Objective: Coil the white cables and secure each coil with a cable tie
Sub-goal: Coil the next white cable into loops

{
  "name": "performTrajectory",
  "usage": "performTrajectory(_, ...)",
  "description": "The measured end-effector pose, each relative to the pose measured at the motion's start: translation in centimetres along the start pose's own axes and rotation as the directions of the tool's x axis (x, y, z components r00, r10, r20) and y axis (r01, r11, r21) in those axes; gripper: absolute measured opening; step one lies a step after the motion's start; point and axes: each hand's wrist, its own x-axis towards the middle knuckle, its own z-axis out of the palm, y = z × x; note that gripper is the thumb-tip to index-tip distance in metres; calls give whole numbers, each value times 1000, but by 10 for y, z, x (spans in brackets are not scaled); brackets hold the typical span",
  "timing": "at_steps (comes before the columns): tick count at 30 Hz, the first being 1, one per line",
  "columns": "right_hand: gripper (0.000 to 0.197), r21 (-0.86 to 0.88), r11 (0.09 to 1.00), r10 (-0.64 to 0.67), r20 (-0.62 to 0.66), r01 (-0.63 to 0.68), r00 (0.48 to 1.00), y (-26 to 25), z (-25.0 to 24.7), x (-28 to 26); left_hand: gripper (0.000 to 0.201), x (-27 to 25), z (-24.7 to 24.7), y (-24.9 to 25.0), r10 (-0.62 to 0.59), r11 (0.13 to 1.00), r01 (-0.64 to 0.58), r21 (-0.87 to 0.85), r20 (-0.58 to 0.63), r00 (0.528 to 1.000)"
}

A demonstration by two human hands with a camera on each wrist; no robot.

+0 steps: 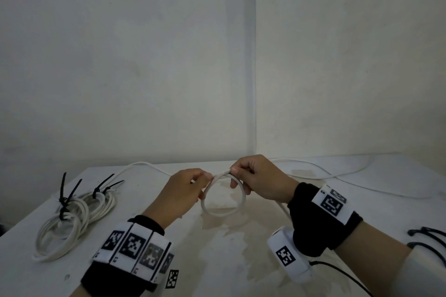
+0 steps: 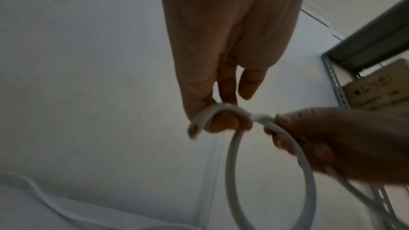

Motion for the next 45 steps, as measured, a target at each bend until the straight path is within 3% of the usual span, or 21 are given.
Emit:
performTrajectory(2,34,2,1000,21,-4,-21,1000,2,-2,-1,25,-3,-8,0,-86,991,93,-97,68,994)
performTrajectory(6,32,-6,999,53,9,-53,999,-2,-3,-2,20,-7,-21,-3,-89,986,116,-116,216,972)
performTrajectory(10,32,47,997,64,-35,-62,997,-4,-2,-1,13,-7,-14,-6,-115,935,158,-317,148,982)
performTrajectory(21,24,187,976,113,5,-112,994,-9,-4,-5,22,-9,11,-3,-69,901,78,-427,37,997)
performTrajectory(26,28,182,979,100,-36,-92,994,-8,-15,-2,2,-12,7,7,-12,873,40,-486,60,998)
performTrajectory(29,28,174,978,115,-11,-112,993,-7,-15,-3,19,-12,5,4,-8,921,20,-388,33,999)
performTrajectory(32,27,124,987,102,16,-103,995,-8,-9,-7,9,-12,6,6,-21,970,29,-240,35,999)
performTrajectory(37,23,71,994,77,8,-78,997,-12,-7,-8,18,-10,13,10,55,994,-55,-91,-1,998)
performTrajectory(42,21,245,959,148,-7,-142,989,-12,-9,-7,21,-12,6,12,-59,919,38,-393,-42,997)
performTrajectory(45,20,202,968,151,-12,-145,989,-12,-7,-6,21,-12,4,11,-51,918,51,-393,11,999)
